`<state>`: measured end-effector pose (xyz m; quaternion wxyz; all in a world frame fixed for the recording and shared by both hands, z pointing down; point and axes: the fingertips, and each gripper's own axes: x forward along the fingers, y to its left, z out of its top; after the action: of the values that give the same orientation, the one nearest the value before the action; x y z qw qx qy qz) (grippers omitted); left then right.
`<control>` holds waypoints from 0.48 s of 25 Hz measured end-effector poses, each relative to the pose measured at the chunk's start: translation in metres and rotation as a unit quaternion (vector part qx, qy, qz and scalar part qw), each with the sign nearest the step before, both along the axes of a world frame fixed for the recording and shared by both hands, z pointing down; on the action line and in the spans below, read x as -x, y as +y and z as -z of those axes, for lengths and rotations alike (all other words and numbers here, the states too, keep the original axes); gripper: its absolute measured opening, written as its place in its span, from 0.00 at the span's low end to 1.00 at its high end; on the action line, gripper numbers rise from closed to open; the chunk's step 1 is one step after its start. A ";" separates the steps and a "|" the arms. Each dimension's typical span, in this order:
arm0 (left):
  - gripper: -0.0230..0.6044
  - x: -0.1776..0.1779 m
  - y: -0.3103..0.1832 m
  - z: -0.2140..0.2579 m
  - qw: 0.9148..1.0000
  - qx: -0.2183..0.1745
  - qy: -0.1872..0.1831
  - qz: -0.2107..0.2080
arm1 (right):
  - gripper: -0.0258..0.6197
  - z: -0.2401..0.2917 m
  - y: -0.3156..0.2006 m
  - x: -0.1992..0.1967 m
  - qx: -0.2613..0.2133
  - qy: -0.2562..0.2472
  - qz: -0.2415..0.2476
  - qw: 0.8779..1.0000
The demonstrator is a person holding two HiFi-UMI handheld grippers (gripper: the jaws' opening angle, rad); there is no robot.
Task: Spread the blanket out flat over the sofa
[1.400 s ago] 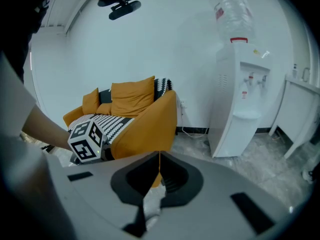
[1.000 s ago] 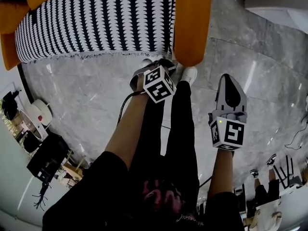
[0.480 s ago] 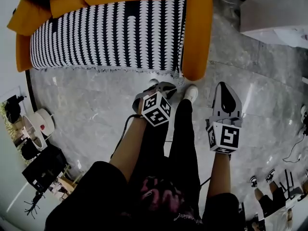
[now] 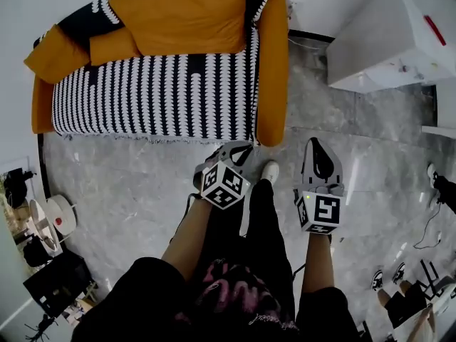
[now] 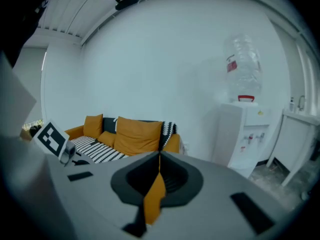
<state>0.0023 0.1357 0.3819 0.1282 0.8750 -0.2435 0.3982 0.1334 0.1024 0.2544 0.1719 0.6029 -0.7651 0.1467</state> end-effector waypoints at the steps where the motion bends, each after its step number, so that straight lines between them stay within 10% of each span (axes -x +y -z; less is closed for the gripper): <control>1: 0.07 0.000 -0.003 0.009 1.000 -0.009 0.003 0.001 | 0.07 0.008 -0.001 -0.003 -0.005 -0.003 -0.008 1.000; 12: 0.07 0.028 -0.034 0.106 0.995 -0.083 0.020 0.042 | 0.07 0.096 0.005 -0.010 -0.061 0.009 -0.046 0.997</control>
<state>-0.0258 0.1019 0.2755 0.0762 0.8794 -0.3093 0.3537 0.1432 0.1073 0.1580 0.1350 0.6481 -0.7425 0.1024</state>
